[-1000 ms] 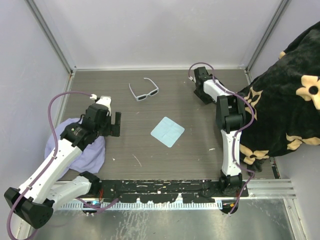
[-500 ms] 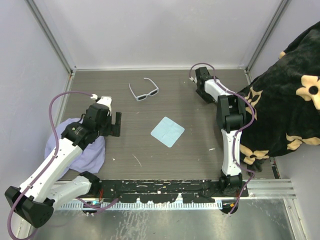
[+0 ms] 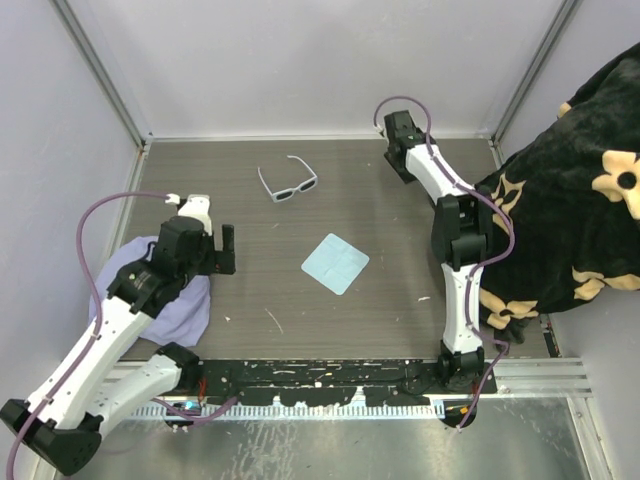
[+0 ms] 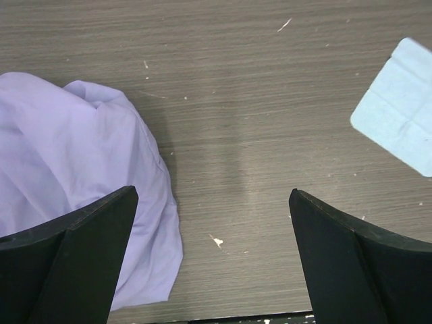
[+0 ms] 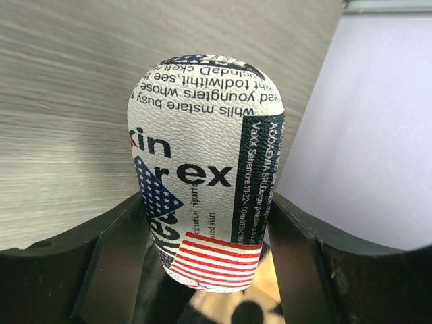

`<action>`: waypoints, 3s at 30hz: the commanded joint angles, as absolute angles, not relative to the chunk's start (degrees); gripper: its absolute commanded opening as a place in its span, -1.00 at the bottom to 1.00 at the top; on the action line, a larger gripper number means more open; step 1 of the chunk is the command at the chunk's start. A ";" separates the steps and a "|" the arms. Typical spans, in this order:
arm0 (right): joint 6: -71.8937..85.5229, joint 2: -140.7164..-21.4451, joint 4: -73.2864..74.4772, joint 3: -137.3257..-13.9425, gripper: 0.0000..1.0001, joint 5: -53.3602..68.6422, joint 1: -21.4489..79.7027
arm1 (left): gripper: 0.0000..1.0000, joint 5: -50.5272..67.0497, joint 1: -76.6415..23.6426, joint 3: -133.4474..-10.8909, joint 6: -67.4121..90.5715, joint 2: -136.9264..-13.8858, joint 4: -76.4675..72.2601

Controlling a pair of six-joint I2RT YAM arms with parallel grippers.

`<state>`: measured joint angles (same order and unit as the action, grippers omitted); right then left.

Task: Organize the sunglasses
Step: Pick up the sunglasses case from the center of the board, then open the sunglasses case.

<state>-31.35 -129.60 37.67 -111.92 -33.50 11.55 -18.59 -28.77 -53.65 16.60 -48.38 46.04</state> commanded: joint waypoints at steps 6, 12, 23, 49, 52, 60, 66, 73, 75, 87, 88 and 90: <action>-9.18 -110.12 42.58 -117.43 -0.99 -3.72 17.35 | 0.96 -11.98 -28.94 -58.63 19.10 -44.04 43.00; 3.46 -101.06 35.98 -108.51 -0.99 29.04 17.88 | 0.96 -7.41 -28.92 -62.85 21.01 -41.18 46.41; 27.91 -69.76 -2.76 -71.07 -0.99 34.84 27.60 | 0.96 2.38 -28.92 -65.25 24.25 -32.45 43.55; 37.04 -60.91 -26.49 -62.34 -0.99 34.36 45.49 | 0.96 37.28 -28.92 -65.92 27.36 -41.37 12.92; 36.90 -61.22 -30.14 -61.57 -0.99 33.11 47.19 | 0.96 38.06 -28.92 -65.90 27.07 -42.10 12.04; 37.19 -61.38 -26.48 -64.26 -0.99 31.22 47.64 | 0.97 41.38 -28.92 -66.23 29.19 -43.40 8.26; 36.61 -62.59 -30.22 -64.08 -0.99 33.29 48.28 | 0.97 44.15 -28.91 -65.57 32.06 -43.93 4.66; 35.51 -66.12 -32.65 -67.22 -0.97 35.81 49.86 | 1.00 45.77 -28.92 -65.21 34.03 -44.38 2.71; 35.47 -67.15 -33.25 -68.25 -0.95 36.27 50.68 | 0.92 45.98 -28.92 -65.10 34.31 -44.34 2.42; 38.72 -70.33 -38.11 -70.22 -0.84 37.77 52.47 | 0.43 48.77 -28.92 -63.44 38.11 -43.40 -3.12; 38.80 -70.39 -38.14 -70.31 -0.83 37.87 52.55 | 0.38 48.82 -28.92 -63.44 38.22 -43.34 -3.22; 38.79 -70.28 -38.10 -70.23 -0.80 37.88 52.51 | 0.32 48.78 -28.92 -63.46 38.28 -43.17 -3.32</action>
